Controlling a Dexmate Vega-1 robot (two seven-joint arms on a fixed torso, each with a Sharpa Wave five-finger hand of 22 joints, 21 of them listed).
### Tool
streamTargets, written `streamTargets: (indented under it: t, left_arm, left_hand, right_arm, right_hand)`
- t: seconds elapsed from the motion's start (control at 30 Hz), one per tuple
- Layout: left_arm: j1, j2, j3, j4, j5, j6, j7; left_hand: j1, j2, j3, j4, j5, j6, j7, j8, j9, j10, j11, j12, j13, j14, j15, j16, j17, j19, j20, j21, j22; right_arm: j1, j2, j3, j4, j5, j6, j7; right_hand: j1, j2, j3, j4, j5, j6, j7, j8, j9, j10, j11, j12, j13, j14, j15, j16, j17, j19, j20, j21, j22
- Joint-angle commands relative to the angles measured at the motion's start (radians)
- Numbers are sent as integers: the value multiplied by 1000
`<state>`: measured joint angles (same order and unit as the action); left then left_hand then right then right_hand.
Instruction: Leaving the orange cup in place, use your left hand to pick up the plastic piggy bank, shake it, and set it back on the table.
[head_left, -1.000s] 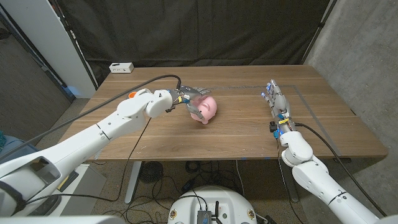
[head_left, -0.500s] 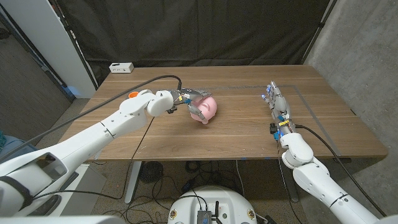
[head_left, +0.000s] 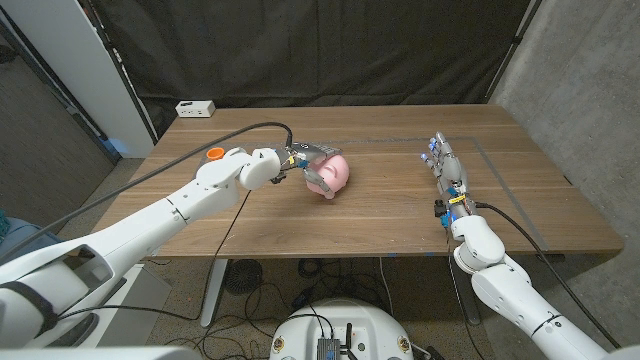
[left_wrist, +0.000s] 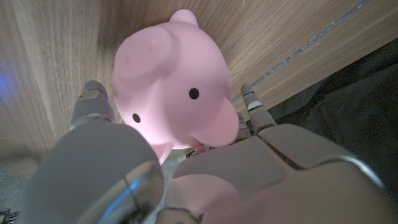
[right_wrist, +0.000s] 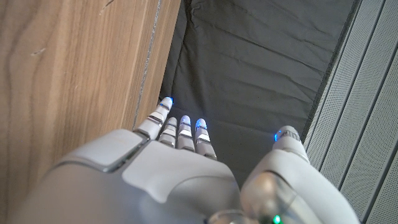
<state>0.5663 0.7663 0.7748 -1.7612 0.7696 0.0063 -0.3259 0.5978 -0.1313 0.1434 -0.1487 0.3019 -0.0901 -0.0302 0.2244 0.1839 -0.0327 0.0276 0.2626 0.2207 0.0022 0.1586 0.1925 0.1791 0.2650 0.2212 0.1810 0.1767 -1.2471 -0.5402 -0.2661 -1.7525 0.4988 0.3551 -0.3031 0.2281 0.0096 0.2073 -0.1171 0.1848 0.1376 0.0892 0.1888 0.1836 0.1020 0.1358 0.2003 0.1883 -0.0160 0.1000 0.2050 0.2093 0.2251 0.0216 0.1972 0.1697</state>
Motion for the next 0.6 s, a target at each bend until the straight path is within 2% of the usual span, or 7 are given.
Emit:
streamTargets:
  t: [0.03, 0.2, 0.3, 0.33, 0.37, 0.4, 0.6]
  left_arm:
    - [-21, -26, 46, 30, 68, 20, 19]
    - [-37, -61, 58, 89, 27, -6, 27]
    - [-40, -77, 55, 127, -21, -32, 50]
    - [-42, -84, 52, 144, -50, -43, 51]
    - [-43, -83, 53, 145, -53, -44, 52]
    - [-47, -96, 48, 176, -100, -65, 50]
    - [-39, -123, 35, 252, -216, -133, 119]
  left_hand:
    - [24, 7, -3, -1, 5, 21, 1, 9, 4, 33, -12, 13, 5, 20, -6, 9, 2, -19, 0, -3, 1]
    - [82, 42, 12, -1, -1, 99, 22, 26, 5, 101, -46, 36, 9, 83, -24, 22, 2, -15, -1, 12, 6]
    - [146, 74, 31, -5, -15, 178, 45, 43, 8, 143, -62, 49, 14, 156, -52, 34, 1, 65, -5, 42, 11]
    - [202, 100, 49, -10, -35, 231, 55, 52, 11, 161, -67, 54, 19, 193, -56, 33, 0, 159, -6, 70, 13]
    - [224, 106, 55, -11, -44, 243, 56, 52, 12, 173, -69, 58, 21, 212, -61, 33, 0, 199, -7, 81, 13]
    - [297, 131, 77, -17, -67, 285, 67, 56, 16, 196, -60, 64, 29, 267, -71, 35, -1, 319, -7, 114, 12]
    - [519, 198, 143, -27, -116, 431, 100, 90, 33, 319, -37, 108, 69, 403, -94, 51, 8, 551, -10, 161, 6]
  right_arm:
    - [-12, 7, 6, 8, 2, 24, -3]
    - [-25, 7, 14, 3, 4, 30, -8]
    - [-30, 7, 17, 0, 9, 30, -10]
    - [-32, 6, 18, -1, 10, 30, -9]
    - [-32, 6, 19, -1, 10, 30, -9]
    - [-36, 5, 21, -4, 9, 29, -11]
    - [-44, 4, 27, -6, 16, 30, -9]
  right_hand:
    - [5, 5, 2, -5, -1, 7, -5, 6, 3, 8, -3, 9, 4, 8, 2, 6, 3, 1, 8, -1, 3]
    - [4, 5, 1, -5, -1, 8, -9, 6, 3, 8, -4, 9, 4, 9, 2, 6, 4, 1, 9, -1, 3]
    - [4, 6, 1, -5, -1, 8, -10, 6, 3, 9, -4, 9, 4, 10, 0, 7, 4, 2, 10, -1, 3]
    - [4, 6, 1, -5, -1, 8, -9, 6, 3, 9, -4, 9, 4, 10, 1, 7, 4, 2, 10, -1, 3]
    - [4, 6, 1, -6, -1, 8, -10, 6, 3, 9, -4, 9, 4, 10, 1, 7, 4, 2, 10, -1, 3]
    - [4, 6, 1, -6, -1, 8, -11, 6, 3, 9, -4, 9, 4, 10, 1, 7, 4, 2, 11, -1, 3]
    - [4, 6, 1, -6, -1, 10, -14, 7, 3, 10, -6, 9, 5, 12, 5, 7, 4, 1, 14, -1, 3]
